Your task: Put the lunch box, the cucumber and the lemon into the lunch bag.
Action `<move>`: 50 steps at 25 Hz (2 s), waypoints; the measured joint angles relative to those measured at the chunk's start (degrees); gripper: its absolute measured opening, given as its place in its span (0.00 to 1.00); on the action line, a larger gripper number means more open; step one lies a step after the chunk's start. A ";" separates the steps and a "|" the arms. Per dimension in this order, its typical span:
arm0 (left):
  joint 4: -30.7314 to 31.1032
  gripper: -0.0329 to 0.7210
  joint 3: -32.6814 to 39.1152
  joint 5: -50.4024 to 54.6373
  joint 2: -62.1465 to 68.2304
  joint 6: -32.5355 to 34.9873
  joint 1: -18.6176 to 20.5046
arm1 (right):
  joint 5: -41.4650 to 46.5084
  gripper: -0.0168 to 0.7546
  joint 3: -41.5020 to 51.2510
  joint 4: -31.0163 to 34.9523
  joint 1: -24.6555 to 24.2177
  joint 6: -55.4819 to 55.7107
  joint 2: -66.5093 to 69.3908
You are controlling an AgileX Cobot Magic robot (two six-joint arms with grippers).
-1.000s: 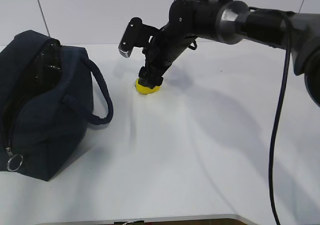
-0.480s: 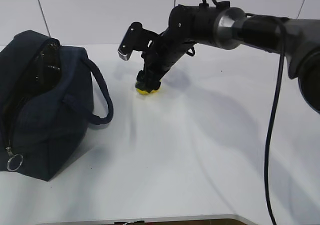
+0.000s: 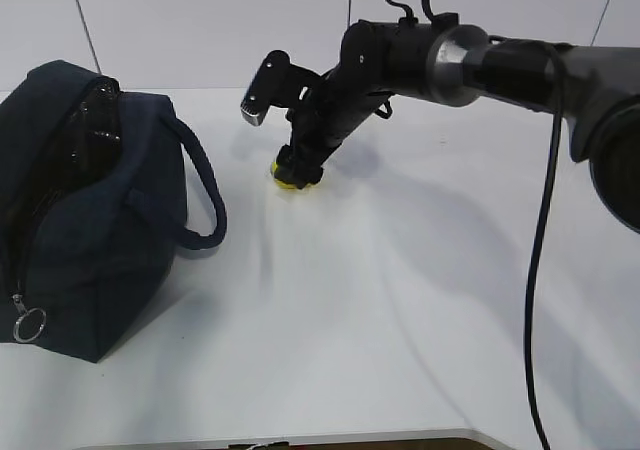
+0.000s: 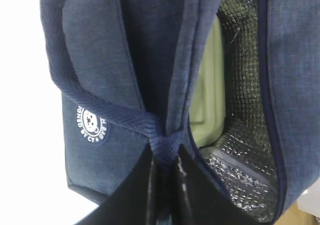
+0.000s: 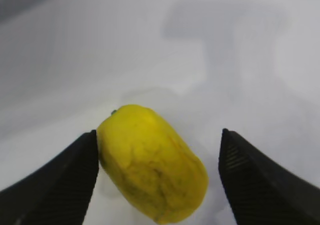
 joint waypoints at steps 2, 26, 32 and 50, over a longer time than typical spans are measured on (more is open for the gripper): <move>0.00 0.04 0.00 0.00 0.00 0.00 0.00 | -0.07 0.79 0.00 0.22 0.00 0.00 0.12; 0.00 0.04 0.00 -0.26 0.00 0.00 0.00 | -0.26 0.79 -0.17 2.81 -0.32 0.00 1.48; 0.00 0.04 0.00 -0.26 0.00 0.00 0.00 | -0.26 0.79 -0.40 3.95 -0.32 0.00 2.23; 0.00 0.04 0.00 -0.39 0.00 0.00 0.00 | 0.18 0.60 -0.53 4.21 -0.32 0.00 2.23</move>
